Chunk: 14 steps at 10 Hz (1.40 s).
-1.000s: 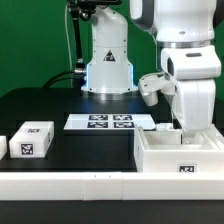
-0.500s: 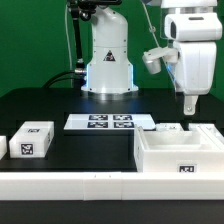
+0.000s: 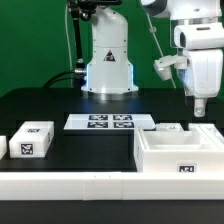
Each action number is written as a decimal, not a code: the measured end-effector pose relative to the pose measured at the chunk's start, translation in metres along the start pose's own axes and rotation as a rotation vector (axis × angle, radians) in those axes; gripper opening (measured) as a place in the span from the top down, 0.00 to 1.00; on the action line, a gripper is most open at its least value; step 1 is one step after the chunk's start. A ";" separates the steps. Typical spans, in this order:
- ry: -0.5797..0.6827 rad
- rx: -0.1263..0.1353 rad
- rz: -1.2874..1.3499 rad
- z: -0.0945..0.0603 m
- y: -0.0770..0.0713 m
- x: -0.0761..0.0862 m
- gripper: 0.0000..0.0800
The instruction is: Assemble cabinet
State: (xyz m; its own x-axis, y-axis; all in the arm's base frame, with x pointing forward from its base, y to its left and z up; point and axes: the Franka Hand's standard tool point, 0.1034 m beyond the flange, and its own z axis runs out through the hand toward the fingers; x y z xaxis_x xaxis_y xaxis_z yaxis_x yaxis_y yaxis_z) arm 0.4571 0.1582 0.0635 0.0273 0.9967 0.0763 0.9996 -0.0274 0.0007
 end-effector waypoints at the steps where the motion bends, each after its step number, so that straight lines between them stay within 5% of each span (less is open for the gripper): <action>1: 0.007 -0.005 0.001 0.003 0.001 0.002 0.19; 4: 0.042 -0.024 0.047 0.022 -0.008 0.026 0.19; 6: 0.055 -0.013 0.061 0.036 -0.019 0.038 0.19; 14: 0.066 0.004 0.088 0.055 -0.032 0.029 0.19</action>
Offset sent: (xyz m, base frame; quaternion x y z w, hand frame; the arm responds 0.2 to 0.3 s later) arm -0.0121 0.0308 -0.0141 -0.0452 -0.0077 0.0166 0.9988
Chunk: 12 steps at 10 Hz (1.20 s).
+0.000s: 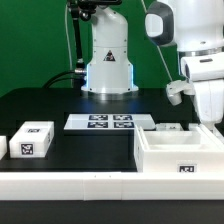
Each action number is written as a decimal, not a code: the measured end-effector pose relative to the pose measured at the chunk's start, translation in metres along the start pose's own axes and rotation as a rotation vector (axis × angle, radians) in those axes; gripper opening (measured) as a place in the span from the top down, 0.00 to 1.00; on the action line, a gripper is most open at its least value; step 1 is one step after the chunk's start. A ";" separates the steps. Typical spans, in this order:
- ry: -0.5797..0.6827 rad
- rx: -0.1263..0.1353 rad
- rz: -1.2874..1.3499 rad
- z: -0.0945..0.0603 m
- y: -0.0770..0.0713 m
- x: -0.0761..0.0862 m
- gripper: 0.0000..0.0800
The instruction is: Assemble cabinet
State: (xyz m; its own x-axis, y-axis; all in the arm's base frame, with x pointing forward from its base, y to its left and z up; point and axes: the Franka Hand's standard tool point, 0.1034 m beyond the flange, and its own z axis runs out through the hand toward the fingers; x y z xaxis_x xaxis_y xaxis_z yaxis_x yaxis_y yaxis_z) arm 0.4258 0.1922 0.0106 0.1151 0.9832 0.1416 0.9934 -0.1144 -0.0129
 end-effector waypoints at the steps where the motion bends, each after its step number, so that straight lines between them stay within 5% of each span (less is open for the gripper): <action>1: 0.000 0.000 0.001 0.000 0.000 0.000 0.34; 3: 0.000 0.000 0.001 0.000 0.000 0.000 0.69; 4: 0.000 0.000 0.001 0.000 0.000 0.000 0.69; 5: 0.000 0.000 0.001 0.000 0.000 0.000 0.90; 12: 0.000 0.000 0.001 0.000 0.000 0.000 0.92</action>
Offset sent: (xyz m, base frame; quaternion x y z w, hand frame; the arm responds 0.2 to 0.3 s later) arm 0.0000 0.0000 0.0000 0.0000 0.0000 0.0000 1.0000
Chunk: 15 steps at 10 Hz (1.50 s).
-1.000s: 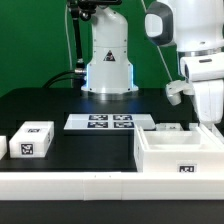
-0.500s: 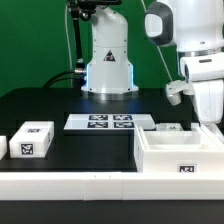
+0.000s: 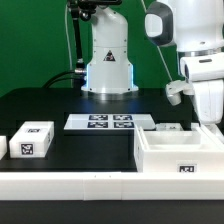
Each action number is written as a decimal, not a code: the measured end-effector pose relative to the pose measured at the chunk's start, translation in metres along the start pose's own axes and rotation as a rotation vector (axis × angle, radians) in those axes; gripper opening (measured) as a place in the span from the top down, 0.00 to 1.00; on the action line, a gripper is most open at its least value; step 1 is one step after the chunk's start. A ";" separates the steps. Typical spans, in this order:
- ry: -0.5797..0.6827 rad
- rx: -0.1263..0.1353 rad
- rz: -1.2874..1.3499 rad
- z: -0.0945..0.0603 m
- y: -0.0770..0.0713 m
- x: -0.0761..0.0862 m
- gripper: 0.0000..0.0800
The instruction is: Assemble cabinet
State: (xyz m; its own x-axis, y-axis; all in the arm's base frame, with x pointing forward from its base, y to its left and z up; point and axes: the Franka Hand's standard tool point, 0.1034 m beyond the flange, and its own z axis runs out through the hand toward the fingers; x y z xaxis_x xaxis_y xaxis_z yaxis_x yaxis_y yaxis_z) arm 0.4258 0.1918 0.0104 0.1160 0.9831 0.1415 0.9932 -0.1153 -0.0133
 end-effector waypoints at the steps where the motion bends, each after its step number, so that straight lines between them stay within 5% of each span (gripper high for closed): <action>1: -0.003 0.002 -0.003 -0.001 0.000 -0.001 0.92; 5: -0.070 -0.023 -0.042 -0.055 0.003 -0.032 0.92; 12: -0.082 -0.023 -0.044 -0.062 0.016 -0.057 0.92; 15: -0.077 -0.027 -0.030 -0.061 0.025 -0.055 0.92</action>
Offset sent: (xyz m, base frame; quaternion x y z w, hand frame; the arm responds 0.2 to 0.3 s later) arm -0.0153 -0.0238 0.0521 -0.0031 -0.0210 -0.0558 0.9982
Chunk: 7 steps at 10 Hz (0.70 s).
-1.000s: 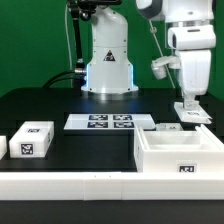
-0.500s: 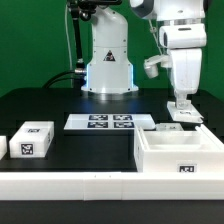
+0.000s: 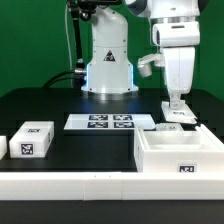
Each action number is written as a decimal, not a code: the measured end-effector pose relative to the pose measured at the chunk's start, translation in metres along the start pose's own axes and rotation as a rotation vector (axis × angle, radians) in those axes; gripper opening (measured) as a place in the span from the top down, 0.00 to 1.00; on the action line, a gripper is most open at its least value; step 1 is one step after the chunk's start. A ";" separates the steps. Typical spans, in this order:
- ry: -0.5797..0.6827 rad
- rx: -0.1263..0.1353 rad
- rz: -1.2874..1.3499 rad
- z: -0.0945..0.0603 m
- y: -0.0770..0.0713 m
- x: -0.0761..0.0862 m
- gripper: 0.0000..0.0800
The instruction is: Assemble cabinet
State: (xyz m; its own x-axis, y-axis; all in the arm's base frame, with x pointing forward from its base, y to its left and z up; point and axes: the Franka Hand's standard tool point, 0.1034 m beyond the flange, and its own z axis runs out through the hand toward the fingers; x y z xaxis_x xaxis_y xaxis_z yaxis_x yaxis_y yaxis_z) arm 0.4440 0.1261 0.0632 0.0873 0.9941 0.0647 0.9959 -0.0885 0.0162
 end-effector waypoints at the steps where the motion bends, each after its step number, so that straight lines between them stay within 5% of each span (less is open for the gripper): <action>1: 0.001 0.003 0.000 0.002 0.000 0.001 0.92; 7: 0.008 -0.009 0.011 0.001 0.013 0.000 0.92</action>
Offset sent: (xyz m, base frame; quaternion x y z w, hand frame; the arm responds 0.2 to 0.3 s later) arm 0.0137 -0.0048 0.0021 0.0011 -0.0100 -0.0209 0.9997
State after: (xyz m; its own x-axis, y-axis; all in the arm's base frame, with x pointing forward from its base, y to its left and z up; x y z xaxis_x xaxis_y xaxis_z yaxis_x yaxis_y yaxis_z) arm 0.4572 0.1247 0.0624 0.0976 0.9926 0.0725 0.9947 -0.0996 0.0242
